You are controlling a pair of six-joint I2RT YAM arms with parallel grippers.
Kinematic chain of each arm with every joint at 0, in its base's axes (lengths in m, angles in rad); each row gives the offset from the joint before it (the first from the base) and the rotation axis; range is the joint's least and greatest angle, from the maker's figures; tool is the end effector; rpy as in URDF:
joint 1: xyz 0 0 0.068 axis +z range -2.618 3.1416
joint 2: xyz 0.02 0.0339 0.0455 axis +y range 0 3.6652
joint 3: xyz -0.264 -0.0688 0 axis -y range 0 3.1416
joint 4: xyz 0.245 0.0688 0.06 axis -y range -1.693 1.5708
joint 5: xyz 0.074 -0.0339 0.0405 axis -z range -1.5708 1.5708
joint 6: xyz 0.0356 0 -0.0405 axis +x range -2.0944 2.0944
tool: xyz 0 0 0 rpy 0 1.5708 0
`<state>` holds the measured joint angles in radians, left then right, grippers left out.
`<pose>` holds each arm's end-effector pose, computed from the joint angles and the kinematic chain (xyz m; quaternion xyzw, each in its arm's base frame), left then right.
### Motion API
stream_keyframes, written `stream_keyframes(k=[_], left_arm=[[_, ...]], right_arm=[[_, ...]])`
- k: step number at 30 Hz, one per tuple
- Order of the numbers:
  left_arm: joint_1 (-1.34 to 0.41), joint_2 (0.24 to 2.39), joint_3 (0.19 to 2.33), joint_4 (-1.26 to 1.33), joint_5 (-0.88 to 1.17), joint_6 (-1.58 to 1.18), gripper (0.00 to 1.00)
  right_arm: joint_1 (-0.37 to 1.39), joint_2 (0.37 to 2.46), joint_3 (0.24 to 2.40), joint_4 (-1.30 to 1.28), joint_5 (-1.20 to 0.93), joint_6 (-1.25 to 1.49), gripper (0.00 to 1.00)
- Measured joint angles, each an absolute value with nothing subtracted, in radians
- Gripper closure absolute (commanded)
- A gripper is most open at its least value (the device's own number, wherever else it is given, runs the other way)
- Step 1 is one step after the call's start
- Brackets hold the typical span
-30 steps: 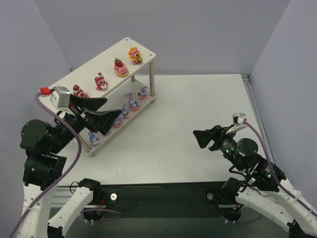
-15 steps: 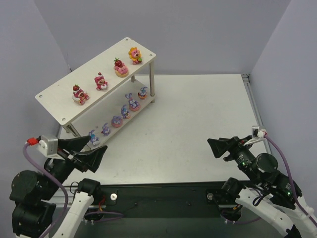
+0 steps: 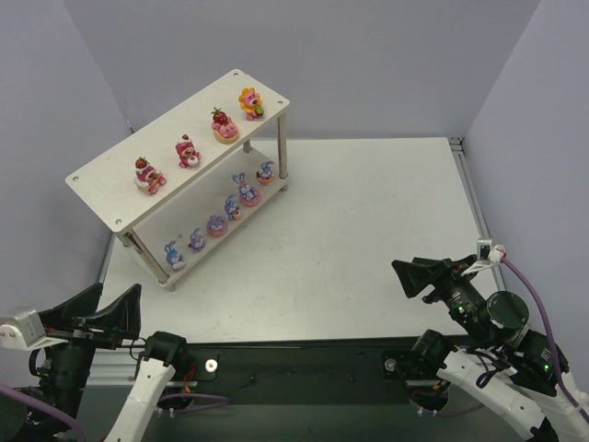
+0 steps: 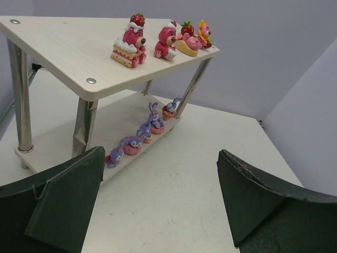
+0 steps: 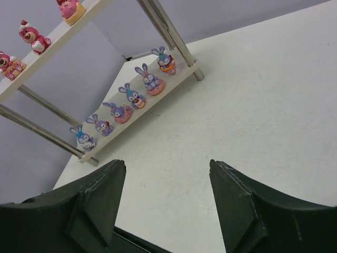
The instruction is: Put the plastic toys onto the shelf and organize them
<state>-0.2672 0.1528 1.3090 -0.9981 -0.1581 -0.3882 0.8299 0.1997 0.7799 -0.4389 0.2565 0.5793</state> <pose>-0.0847 0.0290 0.4193 -0.0991 0.6422 -0.1956 0.7345 0.0341 0.0239 0.3656 0.0146 0.6570 0.4213 0.6250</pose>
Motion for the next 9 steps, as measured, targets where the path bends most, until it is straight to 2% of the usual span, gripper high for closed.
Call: stream_keyframes(k=[7,9], left_arm=[[-0.268,0.159,1.311,-1.03,-0.184,-0.386,0.03],[-0.268,0.159,1.309,-1.036,-0.185,-0.386,0.03]], right_arm=[[0.83,0.2,0.783,-0.439,0.257,0.575,0.35],[0.83,0.2,0.783,-0.439,0.257,0.575,0.32]])
